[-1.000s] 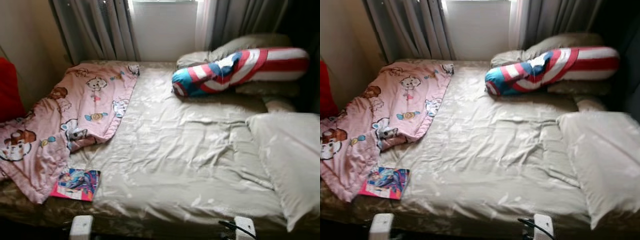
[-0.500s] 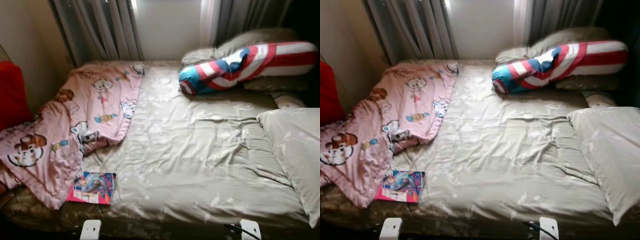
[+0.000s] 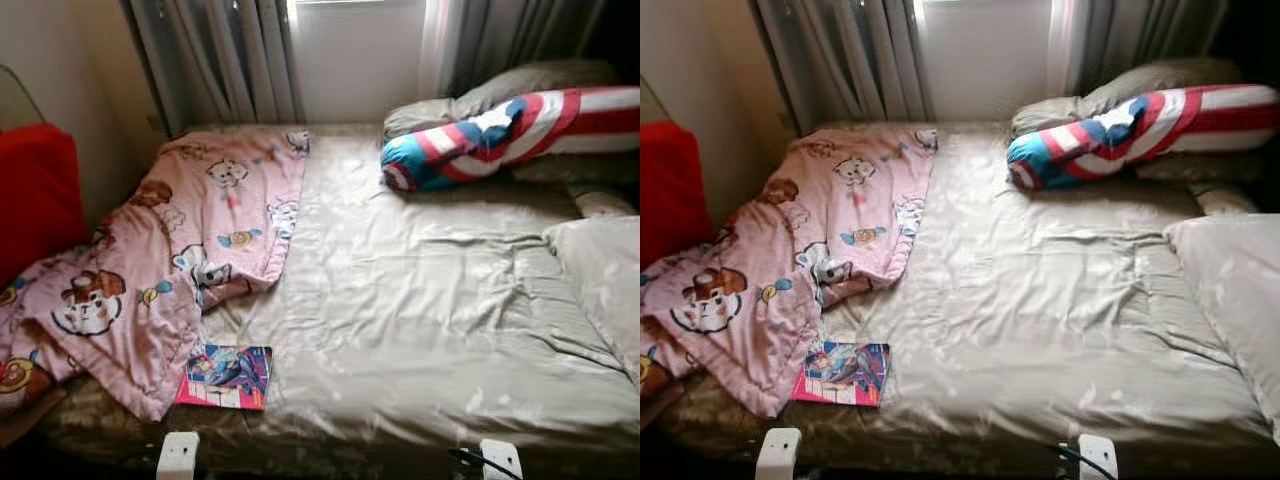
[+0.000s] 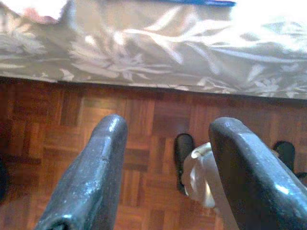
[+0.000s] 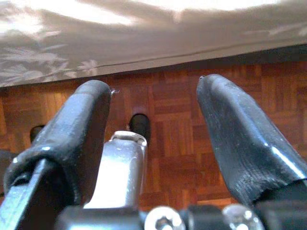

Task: Clean up the room

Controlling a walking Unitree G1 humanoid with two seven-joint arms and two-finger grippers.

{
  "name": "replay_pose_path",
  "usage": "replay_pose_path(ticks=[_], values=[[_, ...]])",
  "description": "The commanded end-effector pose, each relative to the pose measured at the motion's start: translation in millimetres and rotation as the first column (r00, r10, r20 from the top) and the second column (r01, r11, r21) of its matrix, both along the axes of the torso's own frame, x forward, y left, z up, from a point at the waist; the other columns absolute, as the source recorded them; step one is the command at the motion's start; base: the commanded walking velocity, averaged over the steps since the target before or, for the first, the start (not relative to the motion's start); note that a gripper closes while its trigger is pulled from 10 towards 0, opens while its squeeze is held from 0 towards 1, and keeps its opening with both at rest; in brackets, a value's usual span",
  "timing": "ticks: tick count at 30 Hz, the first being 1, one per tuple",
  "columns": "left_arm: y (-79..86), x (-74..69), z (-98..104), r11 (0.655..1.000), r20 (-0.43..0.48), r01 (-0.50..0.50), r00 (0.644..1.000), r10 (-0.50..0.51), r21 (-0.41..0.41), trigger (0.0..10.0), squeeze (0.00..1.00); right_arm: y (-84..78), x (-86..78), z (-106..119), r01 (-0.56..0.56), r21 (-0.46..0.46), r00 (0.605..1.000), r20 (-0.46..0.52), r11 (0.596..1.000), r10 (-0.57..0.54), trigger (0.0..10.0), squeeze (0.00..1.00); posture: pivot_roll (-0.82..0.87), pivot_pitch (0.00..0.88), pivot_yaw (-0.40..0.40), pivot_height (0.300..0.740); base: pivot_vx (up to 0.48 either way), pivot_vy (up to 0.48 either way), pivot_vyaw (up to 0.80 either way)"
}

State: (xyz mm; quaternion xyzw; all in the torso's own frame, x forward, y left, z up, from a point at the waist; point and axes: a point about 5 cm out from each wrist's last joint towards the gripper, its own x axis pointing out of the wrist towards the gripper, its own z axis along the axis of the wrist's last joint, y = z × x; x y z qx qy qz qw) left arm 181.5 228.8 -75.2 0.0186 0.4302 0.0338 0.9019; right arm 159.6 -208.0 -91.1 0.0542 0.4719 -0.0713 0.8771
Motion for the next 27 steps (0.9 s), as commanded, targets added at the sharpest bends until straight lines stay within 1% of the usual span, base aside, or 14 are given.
replay_pose_path(ticks=[1,7,11,17,21,24,27], values=[[10.3,-5.9,-0.6,1.0,-0.025,-0.011,1.0,0.011,0.023,10.0,0.0,7.0,5.7,1.1,-0.012,0.014,1.0,0.011,1.0,0.012,10.0,0.0,0.03,0.0,0.006,0.74,0.0,0.375,0.0],[13.6,-4.3,0.9,0.999,-0.028,-0.015,0.999,0.016,0.028,10.0,0.0,7.3,5.7,1.1,-0.011,0.014,1.0,0.01,1.0,0.011,10.0,0.0,0.03,0.0,0.008,0.74,0.0,0.376,0.0],[12.5,-6.5,-0.4,1.0,-0.032,-0.014,0.999,0.014,0.026,10.0,0.0,7.5,5.5,1.0,-0.011,0.016,1.0,0.009,1.0,0.011,10.0,0.0,0.03,0.0,0.009,0.74,0.0,0.377,0.0],[15.4,-11.0,-1.5,0.999,-0.038,-0.017,0.999,0.018,0.028,10.0,0.0,7.5,5.3,0.9,-0.014,0.016,1.0,0.009,1.0,0.014,10.0,0.0,0.04,0.0,0.007,0.74,0.0,0.374,0.0],[13.9,-11.2,-2.0,0.999,-0.039,-0.016,0.999,0.017,0.028,10.0,0.0,7.0,5.1,0.9,-0.016,0.015,1.0,0.008,1.0,0.016,10.0,0.0,0.04,0.0,0.007,0.74,0.0,0.375,0.0],[9.1,-12.2,-3.8,1.0,-0.042,-0.012,0.999,0.013,0.024,10.0,0.0,6.8,5.0,0.9,-0.018,0.015,1.0,0.008,1.0,0.017,10.0,0.0,0.04,0.0,0.006,0.74,0.0,0.375,0.0],[11.4,-13.2,-3.6,1.0,-0.043,-0.014,0.999,0.015,0.025,10.0,0.0,6.5,4.8,0.8,-0.019,0.014,1.0,0.006,1.0,0.019,10.0,0.0,0.04,0.0,0.004,0.74,0.0,0.375,0.0]])
